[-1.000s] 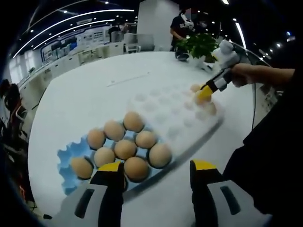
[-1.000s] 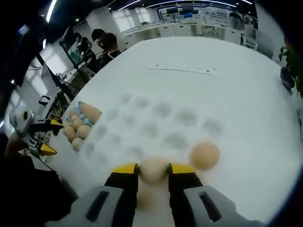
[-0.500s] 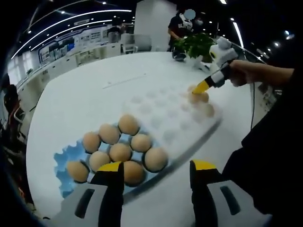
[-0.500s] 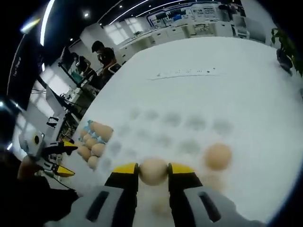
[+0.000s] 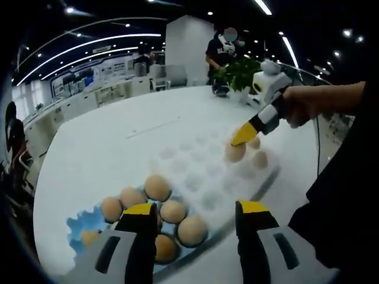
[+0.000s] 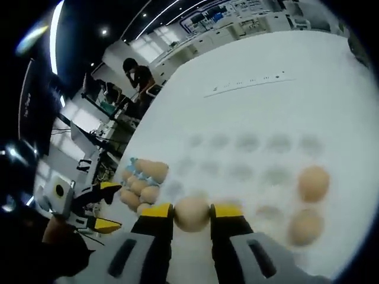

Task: Place the egg into an empty slot of the egg tray after lifting it from the table, then release the egg inside the slot.

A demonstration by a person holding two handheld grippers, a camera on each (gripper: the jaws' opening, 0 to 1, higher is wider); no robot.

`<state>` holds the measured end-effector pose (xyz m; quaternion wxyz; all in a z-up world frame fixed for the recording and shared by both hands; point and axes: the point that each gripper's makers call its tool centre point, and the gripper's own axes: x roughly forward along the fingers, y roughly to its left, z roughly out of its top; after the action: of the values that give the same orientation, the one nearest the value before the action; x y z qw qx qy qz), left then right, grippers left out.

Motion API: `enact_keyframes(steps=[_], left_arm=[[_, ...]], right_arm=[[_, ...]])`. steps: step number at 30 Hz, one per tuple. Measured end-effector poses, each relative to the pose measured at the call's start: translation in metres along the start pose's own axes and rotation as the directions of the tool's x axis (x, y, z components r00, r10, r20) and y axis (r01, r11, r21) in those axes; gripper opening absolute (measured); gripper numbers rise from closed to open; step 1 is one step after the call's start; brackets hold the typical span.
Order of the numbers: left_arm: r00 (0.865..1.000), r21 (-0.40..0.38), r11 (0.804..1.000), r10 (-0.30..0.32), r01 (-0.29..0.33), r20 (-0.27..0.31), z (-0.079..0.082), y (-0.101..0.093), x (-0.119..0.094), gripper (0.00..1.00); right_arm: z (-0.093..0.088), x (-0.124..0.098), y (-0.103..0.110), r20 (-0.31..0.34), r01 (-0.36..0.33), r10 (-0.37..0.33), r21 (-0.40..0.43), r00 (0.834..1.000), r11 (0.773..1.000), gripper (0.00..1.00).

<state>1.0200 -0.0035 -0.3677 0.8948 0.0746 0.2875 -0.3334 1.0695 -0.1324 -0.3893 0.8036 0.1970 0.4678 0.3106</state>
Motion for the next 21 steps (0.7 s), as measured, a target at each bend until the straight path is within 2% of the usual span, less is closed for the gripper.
enact_keyframes(steps=[3, 7, 8, 11, 13, 21], left_arm=[[0.999, 0.011, 1.0, -0.029, 0.029, 0.046, 0.008, -0.012, 0.01, 0.5], [0.998, 0.035, 0.999, -0.041, 0.039, 0.045, 0.008, -0.021, 0.025, 0.53], [0.998, 0.048, 0.997, -0.054, 0.052, 0.042, 0.008, -0.025, 0.029, 0.54], [0.996, 0.052, 0.996, -0.073, 0.071, 0.053, 0.012, -0.031, 0.034, 0.54], [0.995, 0.051, 0.996, -0.083, 0.08, 0.064, 0.014, -0.032, 0.036, 0.54], [0.992, 0.05, 0.995, -0.094, 0.09, 0.089, 0.022, -0.035, 0.038, 0.49]], right_arm=[[-0.001, 0.003, 0.007, 0.006, -0.03, 0.03, 0.056, 1.0, 0.998, 0.25], [0.002, 0.005, 0.016, 0.038, -0.068, 0.063, 0.13, 0.997, 0.989, 0.25], [0.001, 0.006, 0.02, 0.037, -0.091, 0.086, 0.133, 0.996, 0.987, 0.25], [0.001, 0.007, 0.021, 0.041, -0.093, 0.087, 0.148, 0.995, 0.985, 0.25], [0.0, 0.008, 0.027, 0.038, -0.118, 0.113, 0.162, 0.993, 0.98, 0.25], [-0.005, 0.013, 0.052, 0.032, -0.202, 0.2, 0.225, 0.979, 0.953, 0.25]])
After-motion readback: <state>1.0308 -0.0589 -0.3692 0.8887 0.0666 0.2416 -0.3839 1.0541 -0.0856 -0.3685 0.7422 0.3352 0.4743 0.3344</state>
